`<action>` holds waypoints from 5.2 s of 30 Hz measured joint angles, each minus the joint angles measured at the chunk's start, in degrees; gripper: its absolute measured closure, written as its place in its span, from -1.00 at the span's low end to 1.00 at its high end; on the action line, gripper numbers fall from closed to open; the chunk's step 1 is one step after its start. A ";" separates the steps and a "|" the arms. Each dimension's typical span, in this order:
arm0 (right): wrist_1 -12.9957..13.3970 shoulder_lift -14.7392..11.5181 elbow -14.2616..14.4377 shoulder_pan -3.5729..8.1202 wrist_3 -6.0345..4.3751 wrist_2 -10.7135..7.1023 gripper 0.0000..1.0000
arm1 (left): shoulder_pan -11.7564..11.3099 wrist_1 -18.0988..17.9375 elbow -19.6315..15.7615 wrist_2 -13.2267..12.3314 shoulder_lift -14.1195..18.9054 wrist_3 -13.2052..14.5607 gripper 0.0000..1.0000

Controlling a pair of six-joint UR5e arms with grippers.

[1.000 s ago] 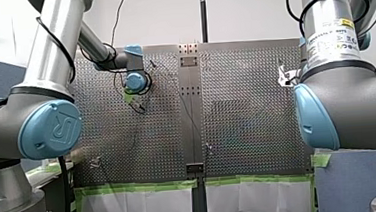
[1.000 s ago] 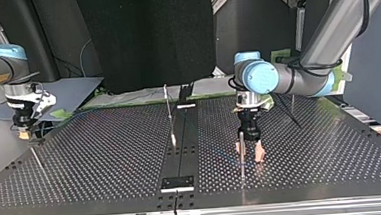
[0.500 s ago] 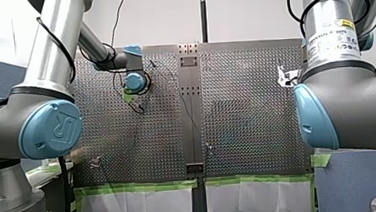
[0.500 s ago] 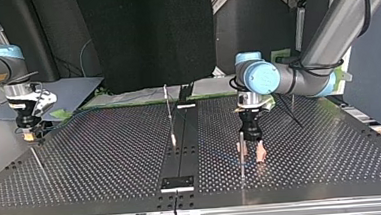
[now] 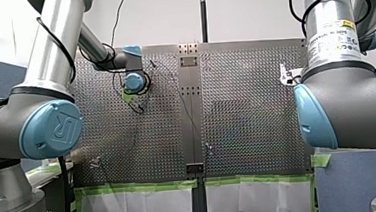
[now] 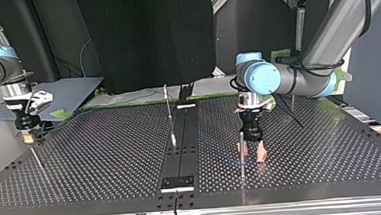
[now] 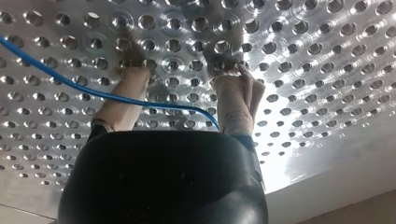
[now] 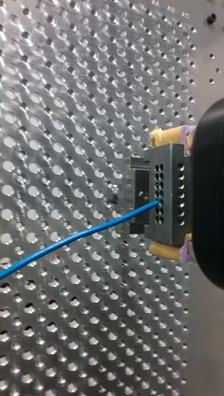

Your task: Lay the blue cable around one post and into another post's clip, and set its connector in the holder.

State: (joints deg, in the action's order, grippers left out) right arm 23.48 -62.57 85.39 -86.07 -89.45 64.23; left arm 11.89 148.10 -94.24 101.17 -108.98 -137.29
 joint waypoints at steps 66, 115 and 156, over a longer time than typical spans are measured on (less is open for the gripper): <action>-0.83 2.19 -2.44 -0.53 -0.10 0.29 1.00 | -0.26 0.27 0.49 -0.76 0.02 -0.04 -1.00; -0.61 2.33 -3.34 -0.60 -0.31 0.59 1.00 | -0.27 0.19 0.48 -1.02 0.03 0.05 -1.00; -1.06 2.17 -3.52 -0.71 0.60 0.82 -0.98 | -0.26 0.10 0.48 -1.02 0.02 0.35 -1.00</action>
State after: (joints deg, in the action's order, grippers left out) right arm 22.41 -60.40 81.87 -86.79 -88.85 65.05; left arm 11.63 148.20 -93.76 100.15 -108.96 -136.94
